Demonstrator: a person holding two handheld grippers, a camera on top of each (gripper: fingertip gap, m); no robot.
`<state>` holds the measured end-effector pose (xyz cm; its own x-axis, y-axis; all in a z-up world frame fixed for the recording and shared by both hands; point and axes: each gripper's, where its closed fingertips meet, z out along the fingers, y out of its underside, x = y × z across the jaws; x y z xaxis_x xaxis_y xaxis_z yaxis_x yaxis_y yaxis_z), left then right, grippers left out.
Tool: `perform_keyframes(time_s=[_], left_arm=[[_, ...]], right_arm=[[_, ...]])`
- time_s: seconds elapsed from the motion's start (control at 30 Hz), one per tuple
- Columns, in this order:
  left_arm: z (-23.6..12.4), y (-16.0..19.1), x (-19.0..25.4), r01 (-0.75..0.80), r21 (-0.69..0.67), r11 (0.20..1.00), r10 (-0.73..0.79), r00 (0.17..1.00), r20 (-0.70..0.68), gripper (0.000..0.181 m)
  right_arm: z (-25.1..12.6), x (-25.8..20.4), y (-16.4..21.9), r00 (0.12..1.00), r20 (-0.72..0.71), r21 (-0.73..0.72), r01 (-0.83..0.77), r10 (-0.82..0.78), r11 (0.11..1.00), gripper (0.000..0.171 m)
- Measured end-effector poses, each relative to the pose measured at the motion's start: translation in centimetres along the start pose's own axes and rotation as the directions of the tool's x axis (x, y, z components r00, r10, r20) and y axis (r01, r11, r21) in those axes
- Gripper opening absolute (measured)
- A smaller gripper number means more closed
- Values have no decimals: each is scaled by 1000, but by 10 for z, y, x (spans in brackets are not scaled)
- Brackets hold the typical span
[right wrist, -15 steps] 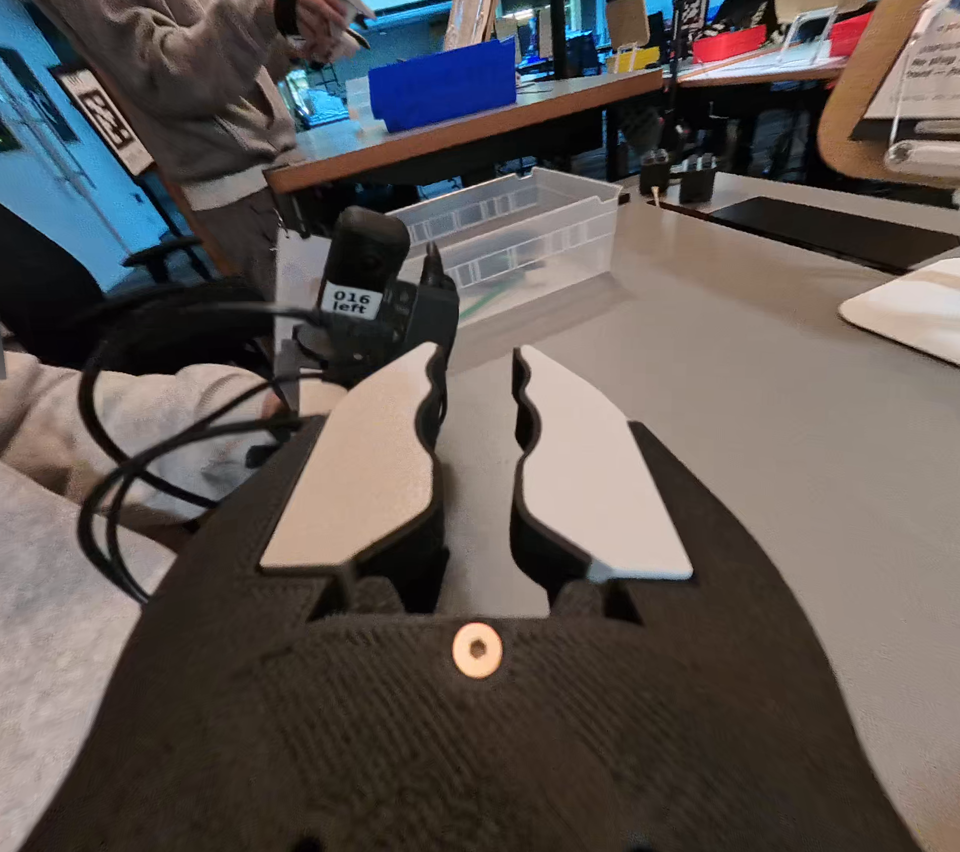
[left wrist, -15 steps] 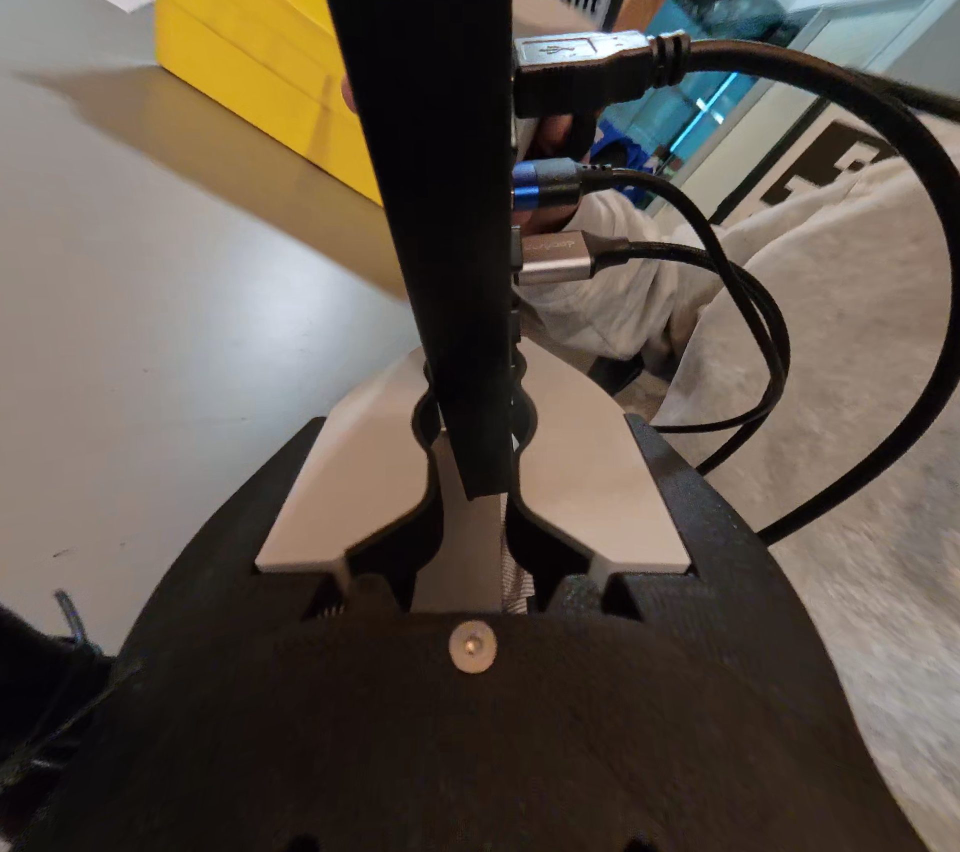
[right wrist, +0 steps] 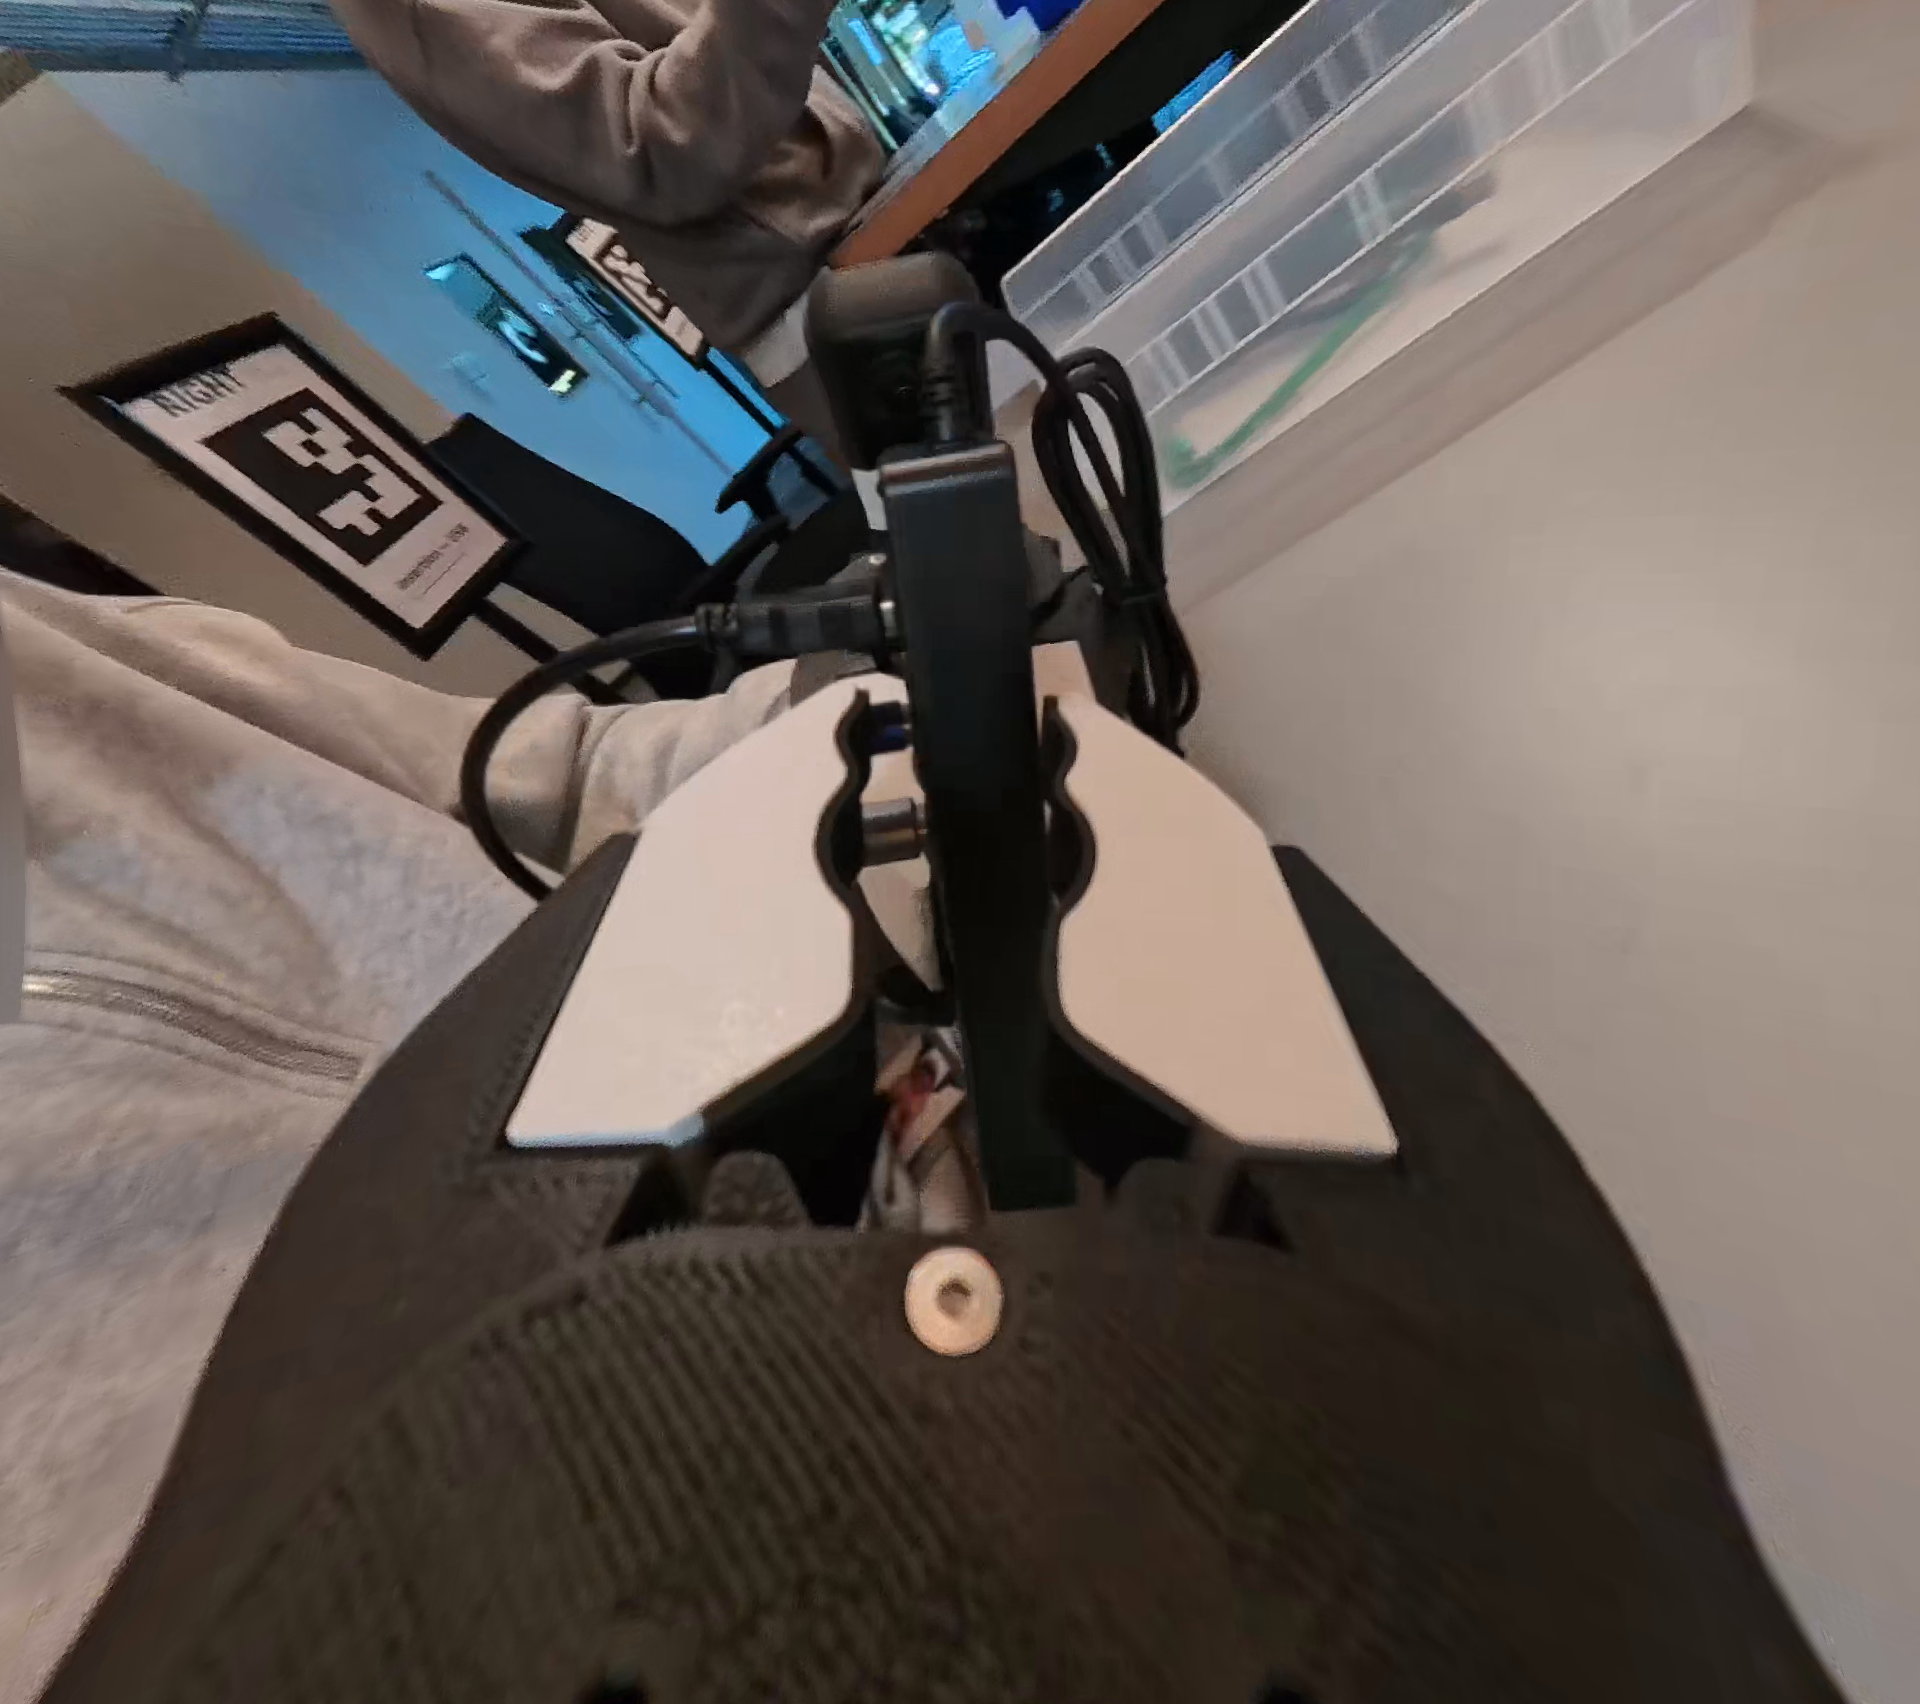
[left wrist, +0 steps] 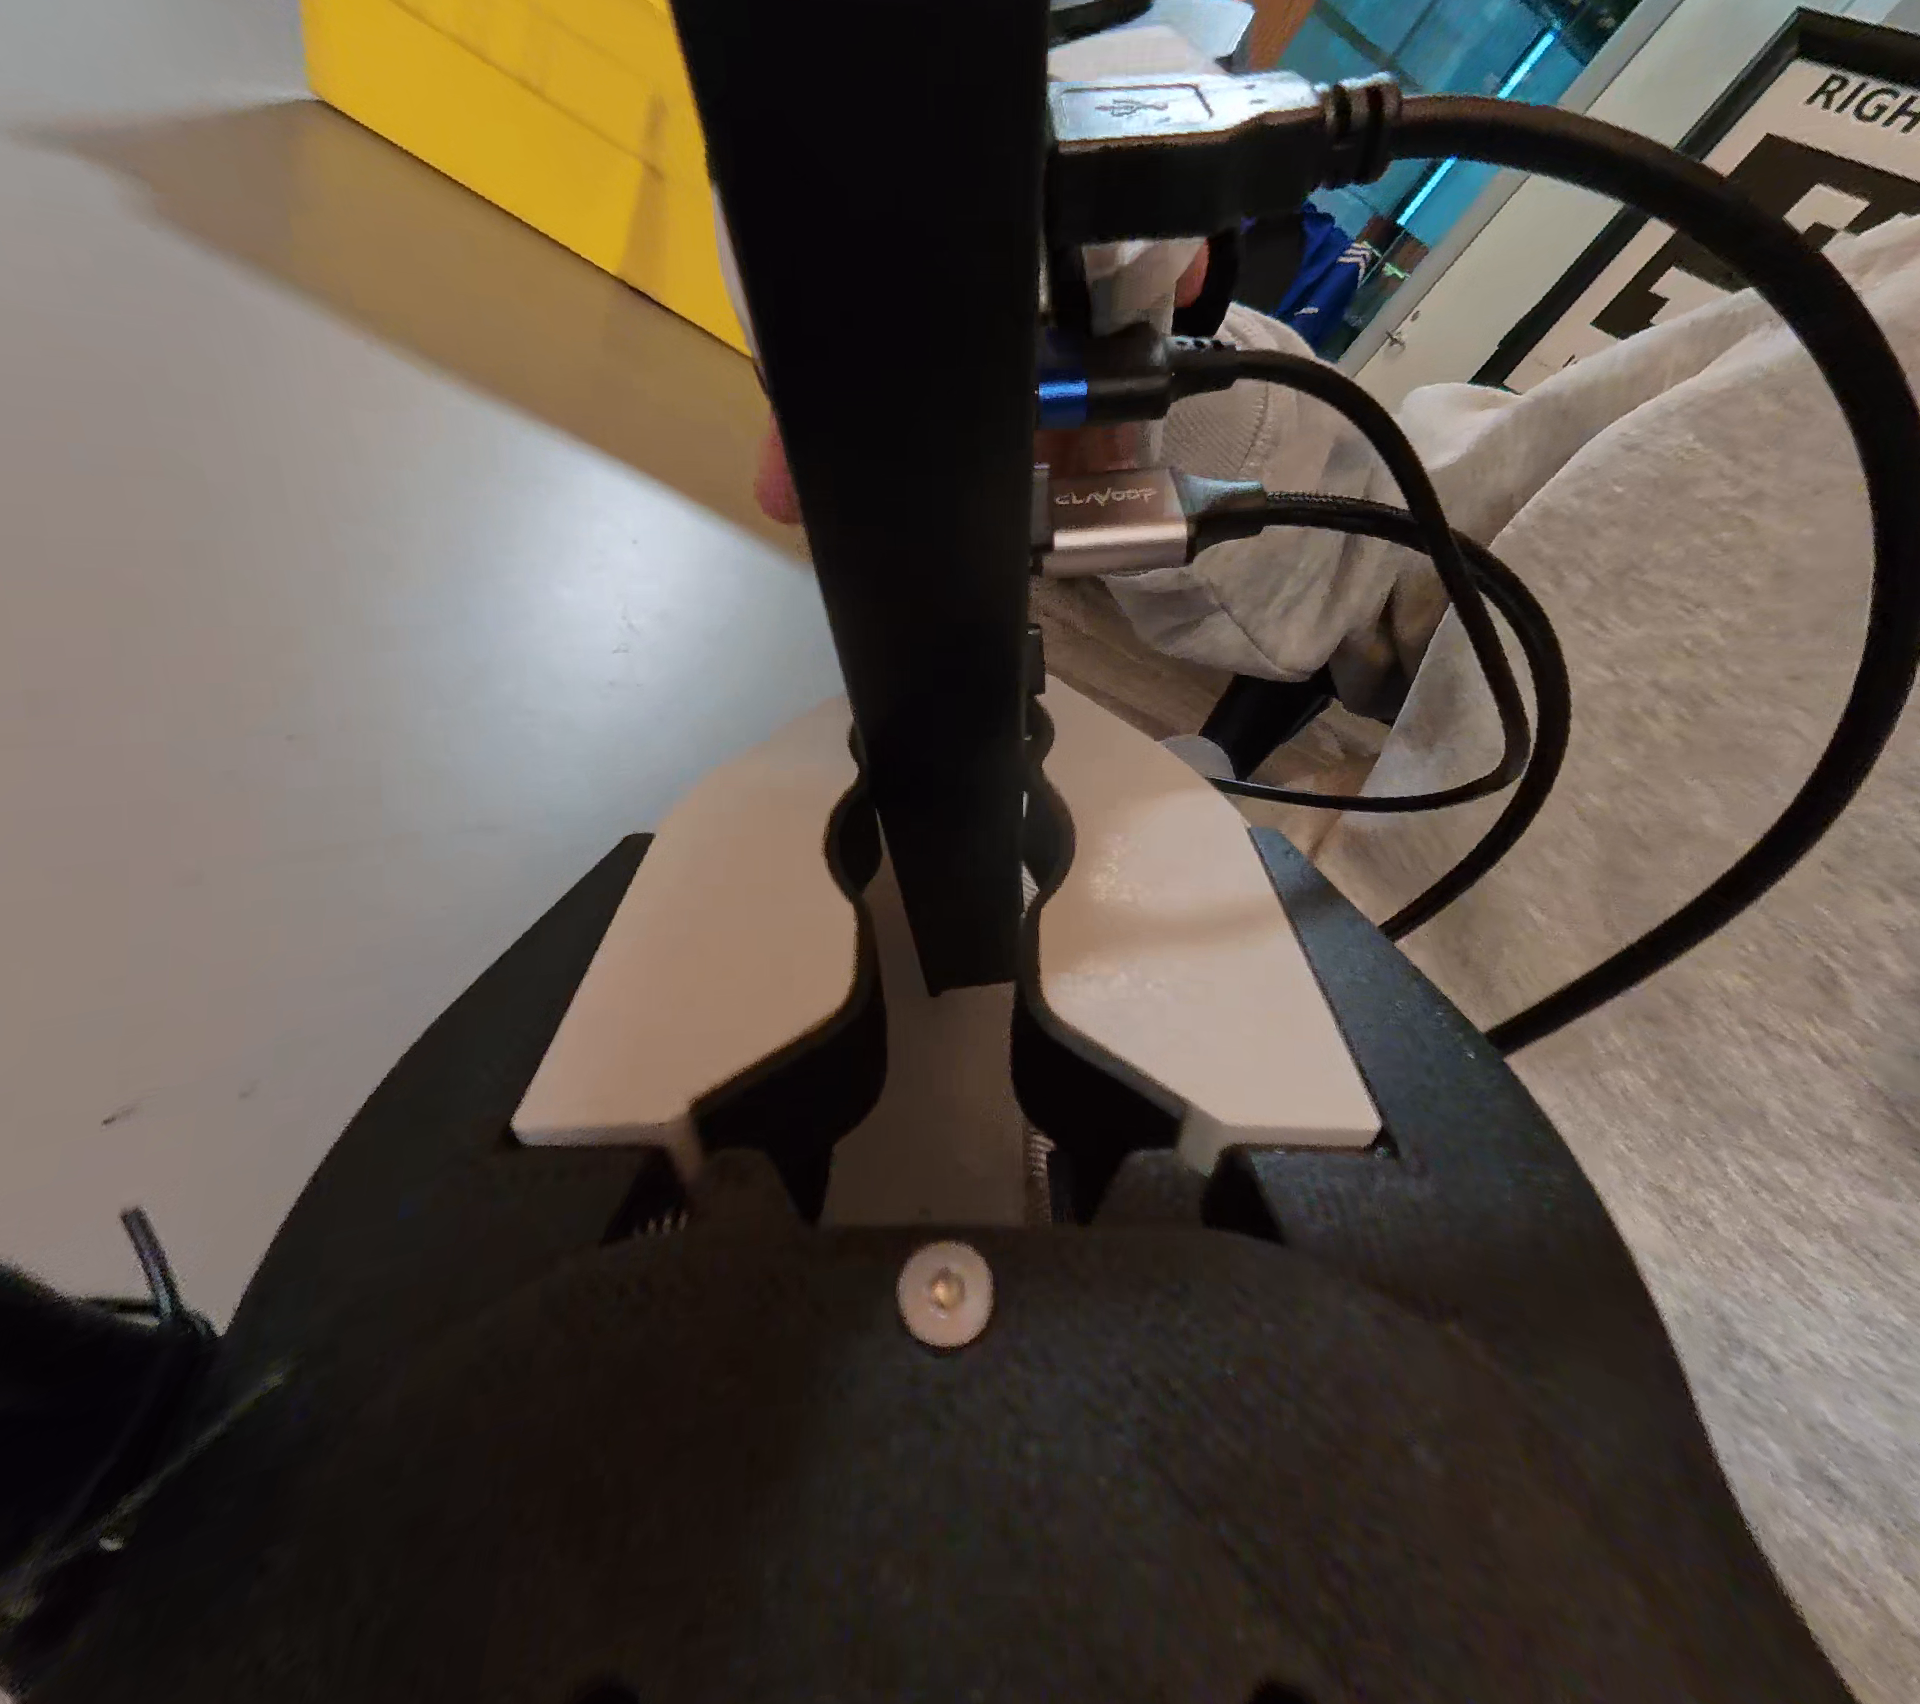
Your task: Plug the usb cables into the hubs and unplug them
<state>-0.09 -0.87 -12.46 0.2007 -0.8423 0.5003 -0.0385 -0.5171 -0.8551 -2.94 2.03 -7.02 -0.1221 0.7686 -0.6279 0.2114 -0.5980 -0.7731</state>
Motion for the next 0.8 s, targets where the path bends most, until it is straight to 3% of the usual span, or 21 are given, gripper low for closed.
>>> perform_keyframes(time_s=[0.13, 0.33, 0.57, 0.67, 0.8], left_arm=[[3, 3, 5, -7, -22, 1000, 6, 1000, -26, 24], [6, 4, 8, 29, -18, 999, -30, 998, -60, 24], [-11, -18, -12, 79, 156, 985, -82, 997, 13, 39], [-25, -34, -16, 29, 254, 967, -46, 997, 59, 31], [-55, -56, -32, -95, 401, 911, -10, 967, 253, 32]], right_arm=[[2, -1, 3, 997, 52, 2, -60, 59, 998, 27], [2, -2, 2, 1000, 10, -2, 9, -9, 1000, 24], [-21, 17, -26, 994, -113, 178, 24, -4, 984, 24], [-35, 23, -37, 987, -158, 232, 50, -13, 971, 24], [-39, 18, -42, 982, -178, 231, 109, -68, 967, 24]])
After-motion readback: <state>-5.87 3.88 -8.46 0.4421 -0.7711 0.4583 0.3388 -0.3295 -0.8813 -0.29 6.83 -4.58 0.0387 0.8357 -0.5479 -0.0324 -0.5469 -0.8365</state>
